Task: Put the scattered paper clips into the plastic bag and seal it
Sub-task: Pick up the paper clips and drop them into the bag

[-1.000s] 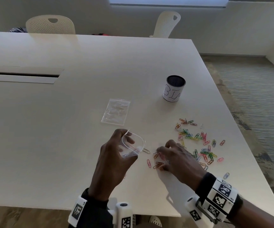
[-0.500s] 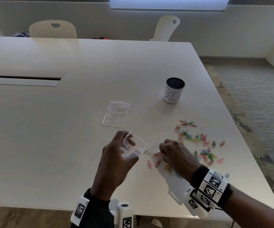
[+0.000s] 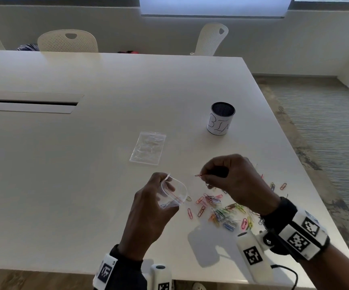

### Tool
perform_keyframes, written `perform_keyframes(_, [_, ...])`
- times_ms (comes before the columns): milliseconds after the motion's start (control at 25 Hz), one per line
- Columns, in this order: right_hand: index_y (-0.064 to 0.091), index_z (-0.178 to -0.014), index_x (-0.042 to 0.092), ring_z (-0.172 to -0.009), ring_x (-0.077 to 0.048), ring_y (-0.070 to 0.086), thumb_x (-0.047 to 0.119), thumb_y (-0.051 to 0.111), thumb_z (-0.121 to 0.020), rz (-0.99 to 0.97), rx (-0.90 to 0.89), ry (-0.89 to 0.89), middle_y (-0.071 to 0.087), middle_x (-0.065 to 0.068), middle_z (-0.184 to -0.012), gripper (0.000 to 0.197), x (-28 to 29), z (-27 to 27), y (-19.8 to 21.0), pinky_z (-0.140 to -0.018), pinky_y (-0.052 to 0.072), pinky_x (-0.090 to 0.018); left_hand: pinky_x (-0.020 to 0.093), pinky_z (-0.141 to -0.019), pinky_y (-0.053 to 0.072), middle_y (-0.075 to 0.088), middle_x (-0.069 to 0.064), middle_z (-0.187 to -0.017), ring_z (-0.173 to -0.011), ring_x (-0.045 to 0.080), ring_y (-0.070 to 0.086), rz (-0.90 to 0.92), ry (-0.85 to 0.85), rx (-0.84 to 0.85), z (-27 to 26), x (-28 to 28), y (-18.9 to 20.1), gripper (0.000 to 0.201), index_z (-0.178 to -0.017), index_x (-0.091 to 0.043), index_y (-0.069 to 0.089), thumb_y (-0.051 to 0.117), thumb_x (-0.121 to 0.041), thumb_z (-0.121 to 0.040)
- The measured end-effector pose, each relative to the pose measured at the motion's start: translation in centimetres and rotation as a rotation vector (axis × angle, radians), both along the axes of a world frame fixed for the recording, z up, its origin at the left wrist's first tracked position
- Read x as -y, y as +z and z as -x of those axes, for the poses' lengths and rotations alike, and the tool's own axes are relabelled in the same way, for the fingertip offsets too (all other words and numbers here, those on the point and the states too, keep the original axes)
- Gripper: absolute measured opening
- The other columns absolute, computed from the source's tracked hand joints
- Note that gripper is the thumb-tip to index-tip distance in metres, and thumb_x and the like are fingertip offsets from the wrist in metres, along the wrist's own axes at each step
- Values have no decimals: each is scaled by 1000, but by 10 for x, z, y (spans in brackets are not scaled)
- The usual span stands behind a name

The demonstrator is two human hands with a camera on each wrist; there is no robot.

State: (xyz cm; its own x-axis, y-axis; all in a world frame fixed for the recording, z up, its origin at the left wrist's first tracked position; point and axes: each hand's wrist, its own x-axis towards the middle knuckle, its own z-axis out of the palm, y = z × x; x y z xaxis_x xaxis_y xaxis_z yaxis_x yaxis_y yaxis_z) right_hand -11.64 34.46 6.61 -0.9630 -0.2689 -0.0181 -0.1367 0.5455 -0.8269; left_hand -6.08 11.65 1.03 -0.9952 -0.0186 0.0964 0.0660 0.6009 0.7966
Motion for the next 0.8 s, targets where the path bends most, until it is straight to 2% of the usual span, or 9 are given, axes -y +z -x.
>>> perform_keyframes(160, [82, -94, 20, -75, -4, 73, 17, 81, -88, -135, -189, 177, 77, 7, -88, 7, 33, -11, 21, -73, 62, -23, 10, -67, 52, 72, -20, -96, -89, 1, 67, -10, -27, -13, 1, -5, 2, 48, -112, -35, 58, 86, -21, -77])
perform_keyframes(320, [83, -106, 19, -83, 0, 75, 18, 77, -92, -163, -215, 299, 81, 6, -103, 15, 52, -16, 25, -75, 58, -10, 8, -66, 51, 72, -18, -91, -91, -1, 67, -49, -31, -14, 1, -7, 5, 45, -114, -30, 61, 84, -21, -76])
perform_keyframes(440, [83, -103, 18, -82, 2, 76, 16, 79, -90, -61, -226, 190, 82, 7, -96, 13, 39, -7, 28, -80, 60, -13, 8, -67, 51, 73, -18, -95, -88, 2, 68, -42, -1, -19, 2, -2, 2, 46, -113, -31, 60, 86, -18, -77])
perform_keyframes(560, [81, -97, 18, -78, -3, 76, 16, 81, -88, -31, -193, 59, 80, 6, -87, 10, 19, 11, 11, -80, 65, -28, 11, -69, 51, 73, -20, -100, -86, 7, 69, -48, 46, -8, 2, 6, 2, 47, -115, -36, 59, 86, -21, -79])
perform_keyframes(640, [77, -109, 19, -90, -5, 73, 24, 79, -89, -181, -127, 168, 78, 4, -104, 21, 14, 17, -14, -86, 64, -31, 20, -71, 56, 74, -21, -102, -86, 9, 70, -59, 68, -3, 1, 10, 3, 47, -115, -37, 59, 86, -22, -80])
perform_keyframes(720, [69, -125, 24, -108, -2, 64, 36, 77, -89, -365, -74, 382, 68, 7, -128, 39, 16, 17, -42, -98, 57, -26, 31, -71, 61, 74, -19, -103, -86, 13, 71, -65, 76, 2, 1, 12, 5, 48, -116, -38, 58, 86, -23, -80])
perform_keyframes(800, [65, -130, 29, -119, -2, 55, 41, 77, -88, -434, -49, 542, 59, 12, -138, 45, 21, 15, -63, -103, 46, -21, 32, -70, 62, 73, -18, -103, -85, 11, 71, -60, 77, 1, 0, 13, 6, 48, -115, -38, 58, 86, -25, -79])
